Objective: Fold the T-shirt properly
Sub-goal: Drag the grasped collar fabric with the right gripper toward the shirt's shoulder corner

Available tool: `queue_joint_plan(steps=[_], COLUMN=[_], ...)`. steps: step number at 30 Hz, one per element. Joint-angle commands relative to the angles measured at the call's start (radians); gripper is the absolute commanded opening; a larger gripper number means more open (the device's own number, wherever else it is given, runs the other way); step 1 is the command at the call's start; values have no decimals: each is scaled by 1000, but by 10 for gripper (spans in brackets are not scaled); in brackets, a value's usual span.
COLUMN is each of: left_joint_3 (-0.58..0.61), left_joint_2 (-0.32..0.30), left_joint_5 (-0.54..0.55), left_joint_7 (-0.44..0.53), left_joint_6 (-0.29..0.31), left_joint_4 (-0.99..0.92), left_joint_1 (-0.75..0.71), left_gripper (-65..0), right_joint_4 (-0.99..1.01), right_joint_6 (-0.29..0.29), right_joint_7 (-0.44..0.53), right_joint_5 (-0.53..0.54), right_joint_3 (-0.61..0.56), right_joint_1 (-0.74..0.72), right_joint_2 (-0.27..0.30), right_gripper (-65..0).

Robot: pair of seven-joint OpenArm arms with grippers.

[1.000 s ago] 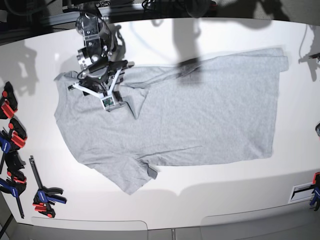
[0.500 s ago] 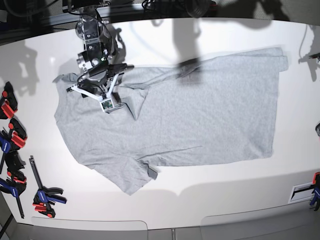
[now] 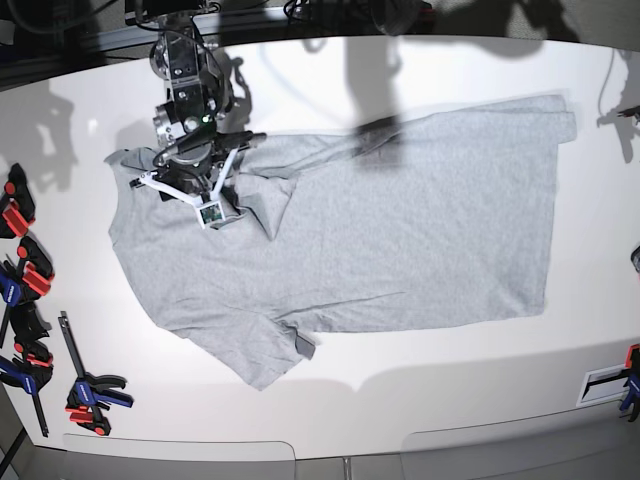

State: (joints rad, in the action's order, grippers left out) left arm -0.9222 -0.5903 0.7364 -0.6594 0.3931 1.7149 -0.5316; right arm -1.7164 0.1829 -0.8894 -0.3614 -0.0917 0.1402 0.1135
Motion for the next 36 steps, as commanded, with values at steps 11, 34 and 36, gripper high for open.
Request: queue_joint_plan(steps=[11, 34, 36], left_joint_3=[-12, -12, -12], left_joint_2=[-22, -22, -22], left_joint_5=[9, 17, 17], left_joint_7=[16, 16, 16], left_joint_6=[-1, -1, -1], left_joint_4=[13, 13, 13], left_joint_1=[-1, -1, 0], left_gripper=[-420, -420, -420], right_joint_4=[-21, -154, -224], right_joint_6=[-42, 219, 283], right_joint_7=[19, 87, 60], right_joint_5=[-55, 347, 403], right_joint_3=[1, 318, 291], right_joint_1=[-83, -83, -35], right_joint_2=[3, -4, -6], right_gripper=[-396, -629, -650])
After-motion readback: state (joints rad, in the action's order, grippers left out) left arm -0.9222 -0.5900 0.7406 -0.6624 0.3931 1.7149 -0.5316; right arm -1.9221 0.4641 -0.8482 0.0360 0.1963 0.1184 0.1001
